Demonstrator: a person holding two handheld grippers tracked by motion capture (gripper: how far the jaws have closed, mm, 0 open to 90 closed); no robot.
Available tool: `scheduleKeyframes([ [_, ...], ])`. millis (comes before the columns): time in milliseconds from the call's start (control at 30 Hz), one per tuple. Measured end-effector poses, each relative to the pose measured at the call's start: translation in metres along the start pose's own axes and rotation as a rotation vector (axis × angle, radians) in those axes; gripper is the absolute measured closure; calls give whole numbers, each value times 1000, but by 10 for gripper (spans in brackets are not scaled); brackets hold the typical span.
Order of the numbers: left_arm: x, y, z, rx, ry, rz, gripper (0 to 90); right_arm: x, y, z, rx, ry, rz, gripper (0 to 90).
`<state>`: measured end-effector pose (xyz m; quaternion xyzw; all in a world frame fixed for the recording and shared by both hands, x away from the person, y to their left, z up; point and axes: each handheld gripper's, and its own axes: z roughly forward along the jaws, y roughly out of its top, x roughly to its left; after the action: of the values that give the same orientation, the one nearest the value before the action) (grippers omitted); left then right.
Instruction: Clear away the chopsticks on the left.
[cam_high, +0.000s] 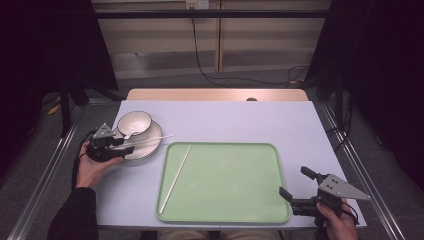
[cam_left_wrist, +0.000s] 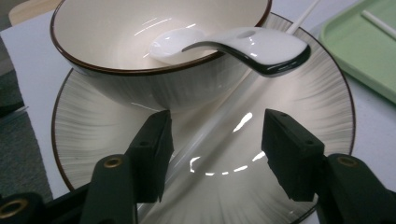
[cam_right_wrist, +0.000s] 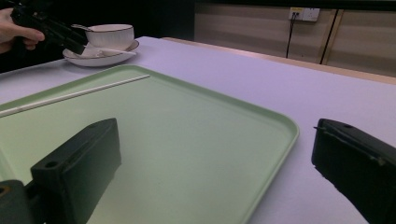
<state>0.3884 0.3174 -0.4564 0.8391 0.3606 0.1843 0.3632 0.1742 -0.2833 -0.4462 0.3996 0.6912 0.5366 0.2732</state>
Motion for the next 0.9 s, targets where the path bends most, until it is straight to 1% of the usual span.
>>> scheduleKeyframes([
  [33,0,0,0,3,12,11,446,0,0,0,0,0,0,9],
  [67,0,0,0,0,1,15,468,0,0,0,0,-1,1,9],
  [100,-1,0,0,3,-1,18,503,0,0,0,-1,-3,1,9],
  [133,-1,0,0,9,-1,22,503,0,0,0,-1,-3,1,9],
  [167,-3,1,-1,14,-5,22,541,0,0,0,-1,-5,3,9],
  [200,-4,1,-1,17,4,32,572,0,0,0,0,-4,3,9],
  [233,-4,2,-1,23,-6,46,604,0,0,0,0,-2,1,9],
  [267,-5,2,-1,25,-10,50,624,0,0,0,-1,-2,1,9],
  [300,-5,2,-1,27,-13,59,624,0,0,0,-1,-2,1,9],
  [333,-6,2,-1,32,-7,61,633,0,0,0,0,0,1,9],
  [367,-6,2,-1,36,-11,59,648,0,0,0,0,0,3,9],
  [467,-8,3,-1,59,-23,87,665,-1,0,0,3,-1,3,9],
  [533,-9,3,0,50,-37,80,672,-1,0,0,3,0,3,8],
  [600,-8,3,2,68,-33,96,673,-1,0,1,5,1,2,9],
  [667,-8,3,4,67,-40,85,680,-1,-1,1,7,-1,10,8],
  [733,-9,4,4,74,-41,102,680,-1,-1,1,7,-4,14,8],
  [767,-10,4,5,81,-51,102,686,-1,-1,1,6,-4,15,8],
  [800,-11,4,7,79,-42,102,686,-1,-1,1,6,-4,15,8],
  [867,-11,5,7,100,-41,117,681,-1,-1,1,7,-1,15,8],
  [900,-12,6,7,101,-40,116,681,-1,-1,1,7,-1,13,7],
])
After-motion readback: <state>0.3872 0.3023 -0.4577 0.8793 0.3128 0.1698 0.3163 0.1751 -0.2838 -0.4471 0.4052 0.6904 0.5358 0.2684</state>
